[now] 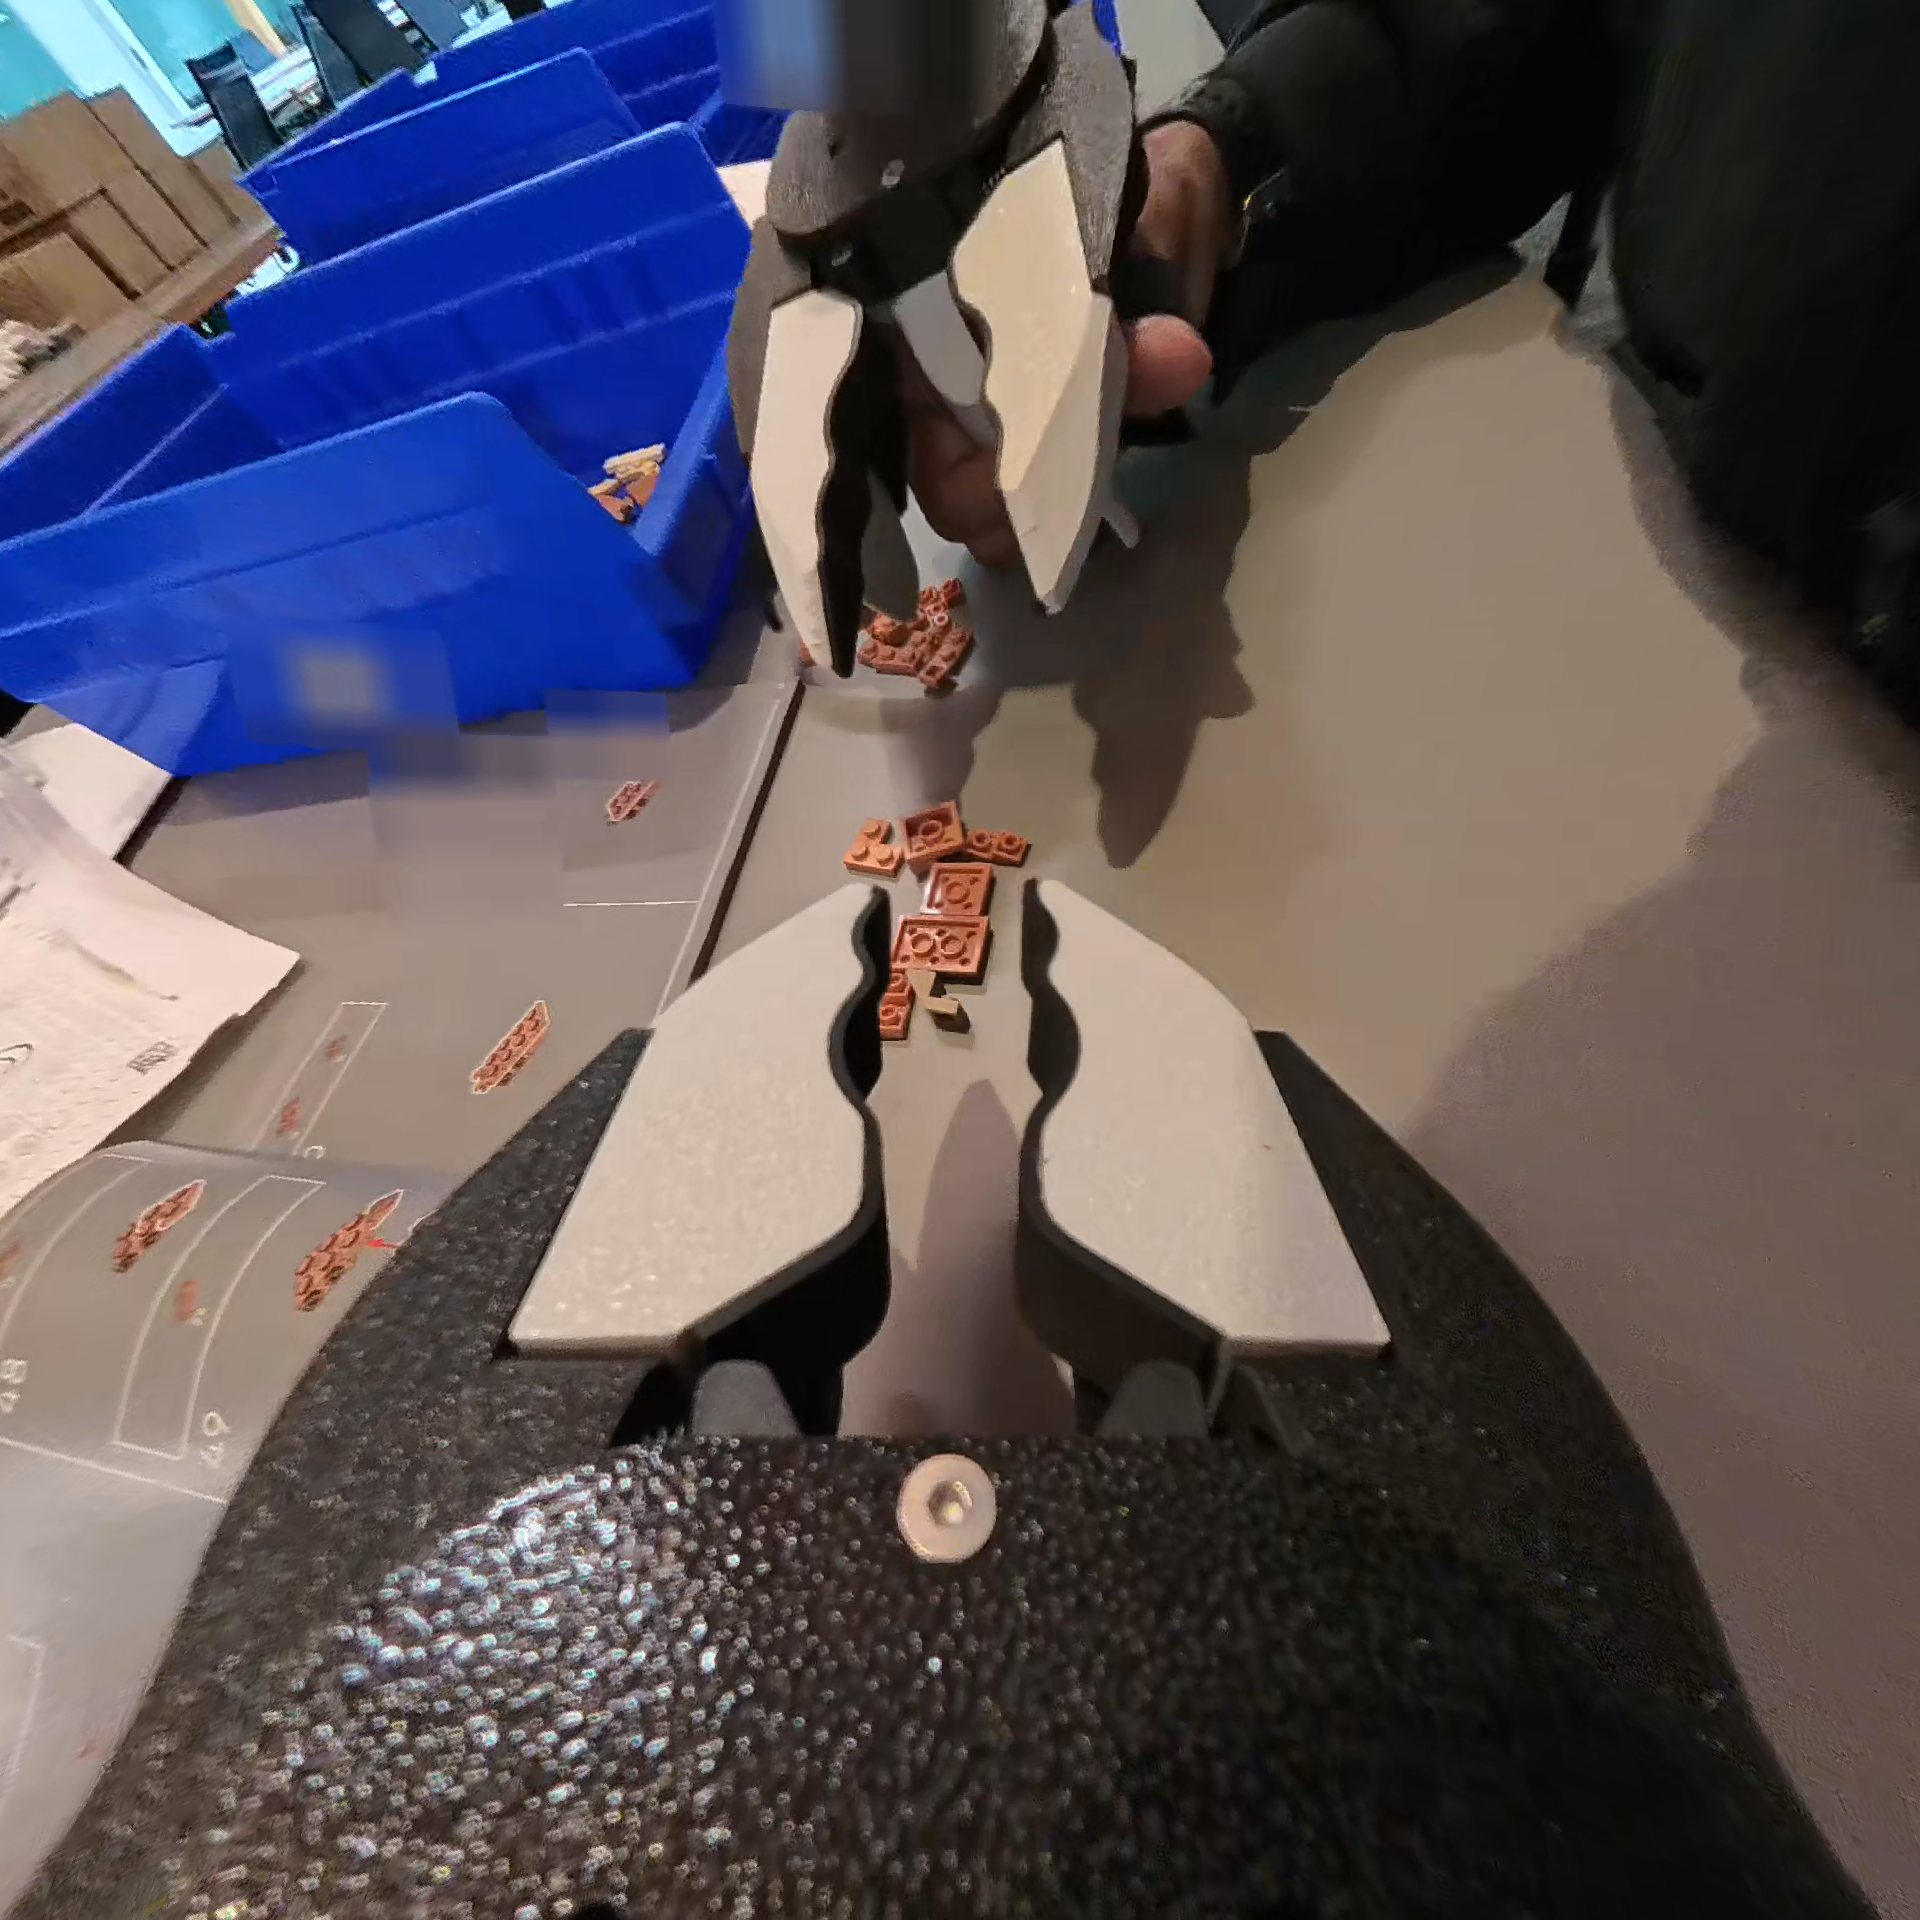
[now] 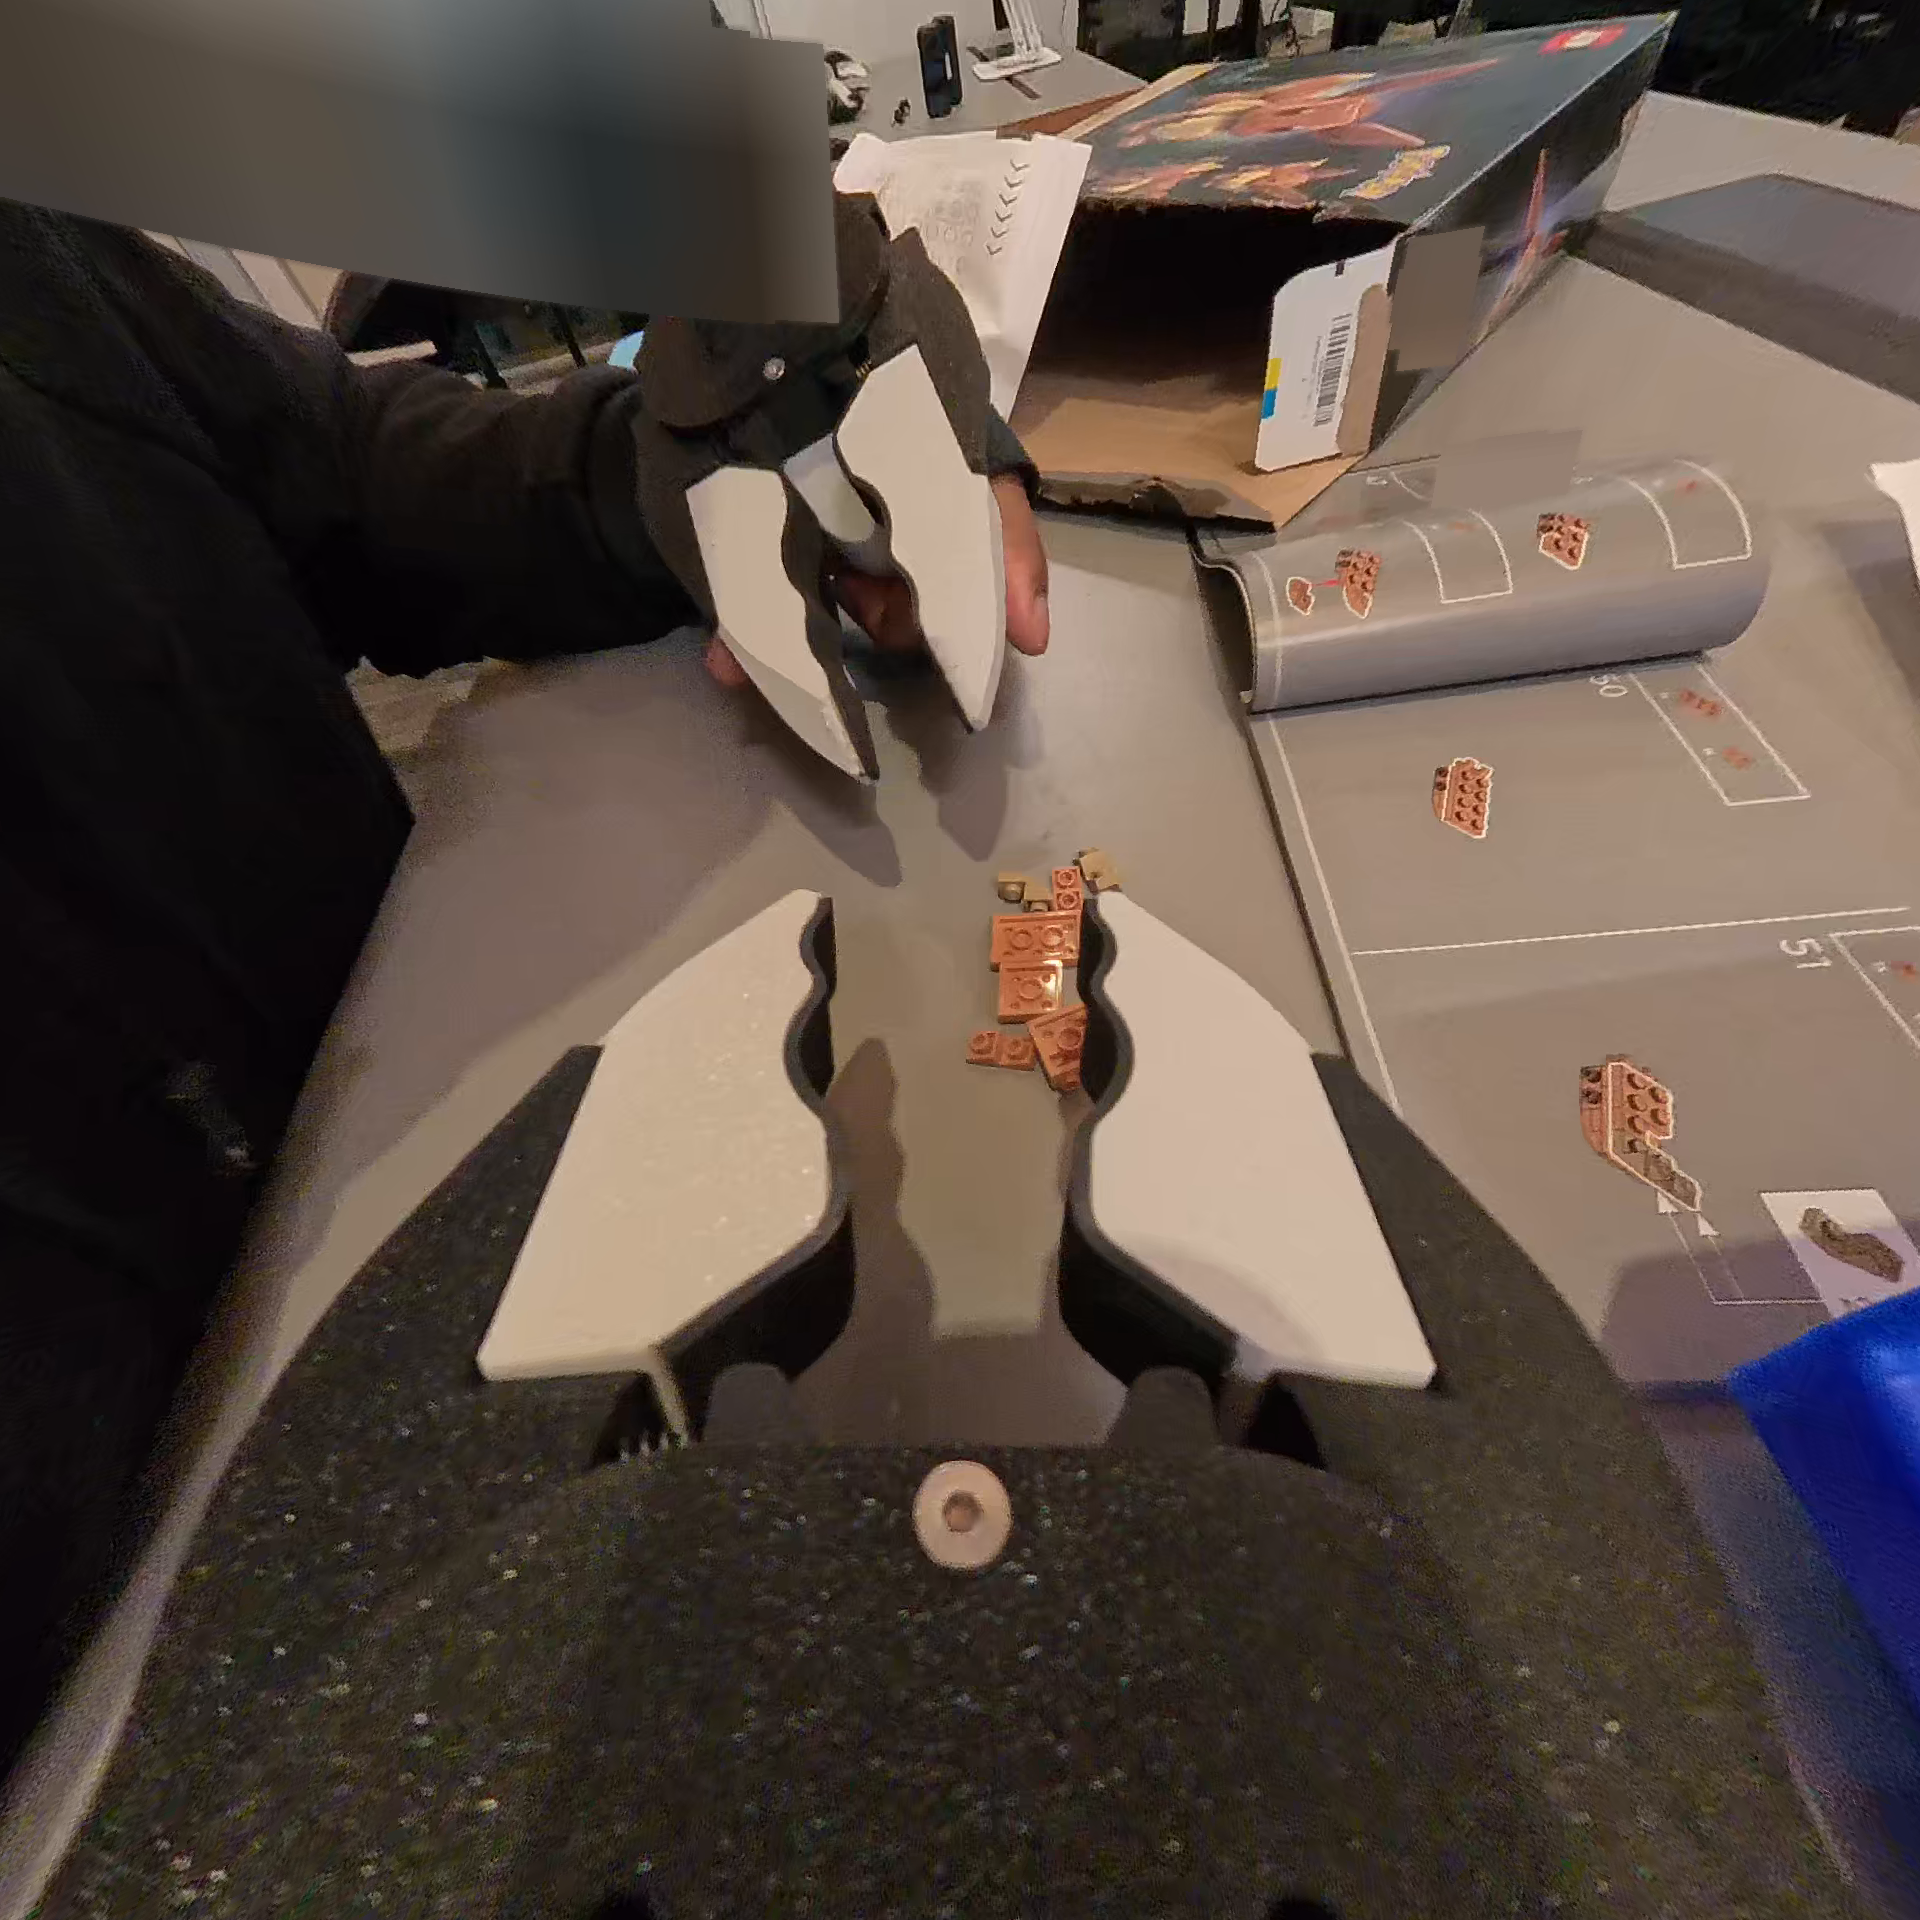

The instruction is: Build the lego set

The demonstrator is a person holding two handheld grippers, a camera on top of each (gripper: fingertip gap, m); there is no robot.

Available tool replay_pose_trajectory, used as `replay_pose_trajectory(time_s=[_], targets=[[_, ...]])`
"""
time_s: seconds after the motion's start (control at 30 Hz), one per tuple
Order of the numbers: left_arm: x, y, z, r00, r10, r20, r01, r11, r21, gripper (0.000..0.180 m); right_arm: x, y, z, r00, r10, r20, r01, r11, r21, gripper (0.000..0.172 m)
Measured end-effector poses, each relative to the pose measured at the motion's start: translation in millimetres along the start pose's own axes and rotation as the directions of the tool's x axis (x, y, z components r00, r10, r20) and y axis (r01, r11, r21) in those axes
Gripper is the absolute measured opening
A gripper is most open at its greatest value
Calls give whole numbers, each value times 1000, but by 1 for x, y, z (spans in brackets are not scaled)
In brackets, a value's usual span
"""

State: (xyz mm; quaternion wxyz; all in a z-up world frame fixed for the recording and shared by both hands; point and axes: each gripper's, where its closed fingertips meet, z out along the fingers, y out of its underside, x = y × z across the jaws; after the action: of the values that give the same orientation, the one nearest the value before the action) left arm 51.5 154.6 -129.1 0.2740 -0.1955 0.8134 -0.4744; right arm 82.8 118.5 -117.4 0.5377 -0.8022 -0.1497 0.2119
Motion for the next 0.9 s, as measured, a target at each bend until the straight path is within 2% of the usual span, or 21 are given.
replay_pose_trajectory(time_s=[0.13, 0.57, 0.9], targets=[[-4, -4, -4, 999, -31, 8, 31, 999, 35, 23, 3, -2, -3, 1000, 28, -9, -27, 999, 26, 45], [-6, -2, -2, 999, -40, 14, 40, 999, 19, 23, 2, 1, -1, 1000, 4, -26, -4, 1000, 5, 45], [-8, 11, 3, 997, -65, 37, 68, 994, -82, 23, 1, 3, -7, 999, 6, -39, -6, 1000, -12, 45]])
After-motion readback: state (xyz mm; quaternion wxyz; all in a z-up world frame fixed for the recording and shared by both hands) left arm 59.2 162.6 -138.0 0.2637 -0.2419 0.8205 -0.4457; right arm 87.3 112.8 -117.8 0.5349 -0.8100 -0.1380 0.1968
